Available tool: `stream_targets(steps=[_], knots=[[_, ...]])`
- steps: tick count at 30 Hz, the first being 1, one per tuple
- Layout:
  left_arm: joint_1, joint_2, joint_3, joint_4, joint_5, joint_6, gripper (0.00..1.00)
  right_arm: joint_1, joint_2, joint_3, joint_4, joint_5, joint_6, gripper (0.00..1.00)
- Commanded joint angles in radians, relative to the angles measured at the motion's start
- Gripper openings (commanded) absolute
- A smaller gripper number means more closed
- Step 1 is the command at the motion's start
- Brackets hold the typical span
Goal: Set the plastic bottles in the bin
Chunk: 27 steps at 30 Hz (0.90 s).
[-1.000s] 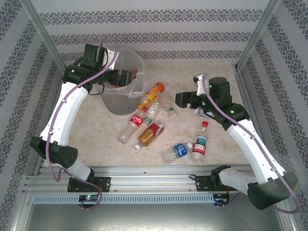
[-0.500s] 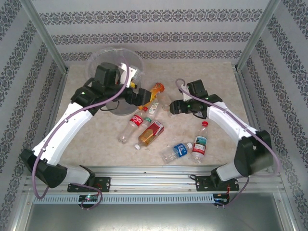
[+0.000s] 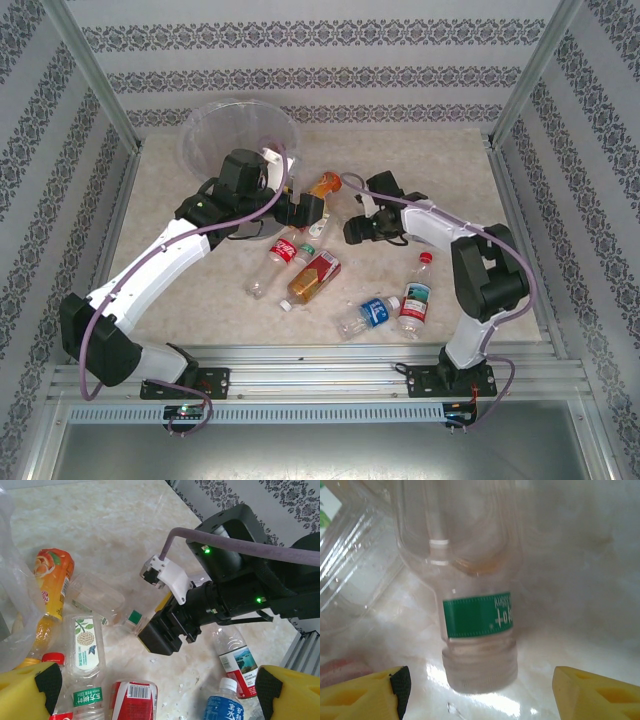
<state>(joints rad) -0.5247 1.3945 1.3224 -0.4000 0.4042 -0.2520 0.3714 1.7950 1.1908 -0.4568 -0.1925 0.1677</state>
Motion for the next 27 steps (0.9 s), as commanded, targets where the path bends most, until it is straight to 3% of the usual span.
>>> stream_targets(steps=[1, 13, 23, 27], knots=[[-0.015, 0.024, 0.004, 0.05, -0.012, -0.027, 1.0, 0.011, 0.041, 0.041, 0.015, -0.01, -0.025, 0.75], [-0.018, 0.065, 0.02, 0.029, -0.002, -0.026, 1.0, 0.021, 0.135, 0.088, 0.021, -0.028, -0.035, 0.66], [-0.02, 0.078, 0.023, 0.031, 0.021, -0.036, 1.0, 0.015, 0.101, 0.045, 0.054, -0.028, -0.006, 0.43], [-0.02, 0.077, 0.02, 0.041, 0.033, -0.044, 1.0, -0.016, 0.031, -0.012, 0.098, -0.073, 0.03, 0.4]])
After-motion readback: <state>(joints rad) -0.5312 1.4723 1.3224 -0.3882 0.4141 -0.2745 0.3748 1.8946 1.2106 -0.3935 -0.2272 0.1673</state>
